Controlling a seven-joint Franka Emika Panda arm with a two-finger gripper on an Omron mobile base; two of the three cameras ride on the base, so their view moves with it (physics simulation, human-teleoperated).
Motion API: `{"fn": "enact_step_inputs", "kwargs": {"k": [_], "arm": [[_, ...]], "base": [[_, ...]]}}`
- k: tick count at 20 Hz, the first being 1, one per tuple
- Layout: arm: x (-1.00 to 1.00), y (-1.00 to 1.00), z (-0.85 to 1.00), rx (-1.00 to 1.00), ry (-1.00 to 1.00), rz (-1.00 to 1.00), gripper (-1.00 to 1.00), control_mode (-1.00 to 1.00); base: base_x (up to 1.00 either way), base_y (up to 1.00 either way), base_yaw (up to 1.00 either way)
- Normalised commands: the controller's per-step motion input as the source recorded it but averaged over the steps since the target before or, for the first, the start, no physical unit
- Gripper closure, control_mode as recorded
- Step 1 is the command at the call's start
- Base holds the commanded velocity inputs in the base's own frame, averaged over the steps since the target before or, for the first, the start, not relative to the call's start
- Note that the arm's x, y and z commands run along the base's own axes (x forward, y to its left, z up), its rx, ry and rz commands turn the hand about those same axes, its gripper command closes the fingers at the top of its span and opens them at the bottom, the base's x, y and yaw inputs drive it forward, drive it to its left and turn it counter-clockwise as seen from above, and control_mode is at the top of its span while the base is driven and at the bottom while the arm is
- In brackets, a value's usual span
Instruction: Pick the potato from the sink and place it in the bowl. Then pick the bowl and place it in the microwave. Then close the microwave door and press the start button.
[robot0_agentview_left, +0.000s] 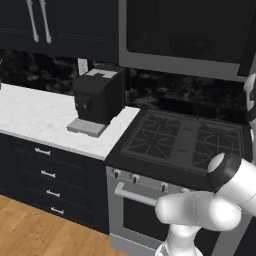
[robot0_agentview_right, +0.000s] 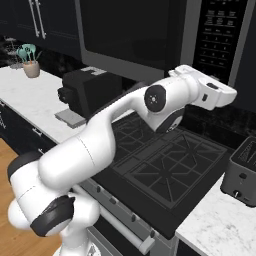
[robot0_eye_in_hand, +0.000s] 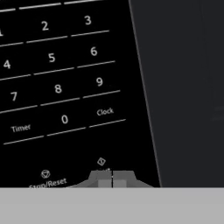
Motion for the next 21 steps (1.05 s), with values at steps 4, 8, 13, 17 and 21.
{"fn": "enact_step_inputs", "kwargs": {"k": [4,8,13,17,21], "arm": [[0.06,-0.12,0.02,0.01,0.00,0.00,1.00,-1.00],[0.20,0.00,0.00,0.00,0.00,0.00,1.00,-1.00],[0.55,-0.08,0.00,0.00,0.01,0.00,1.00,-1.00],[0.90,-0.10,-0.03,0.00,0.04,0.00,1.00,-1.00],[0.88,0.01,-0.18,-0.01,0.04,0.00,1.00,-1.00]], "base": [[0.00,0.00,0.00],[0.00,0.00,0.00],[0.00,0.00,0.00],[0.00,0.00,0.00],[0.00,0.00,0.00]]}}
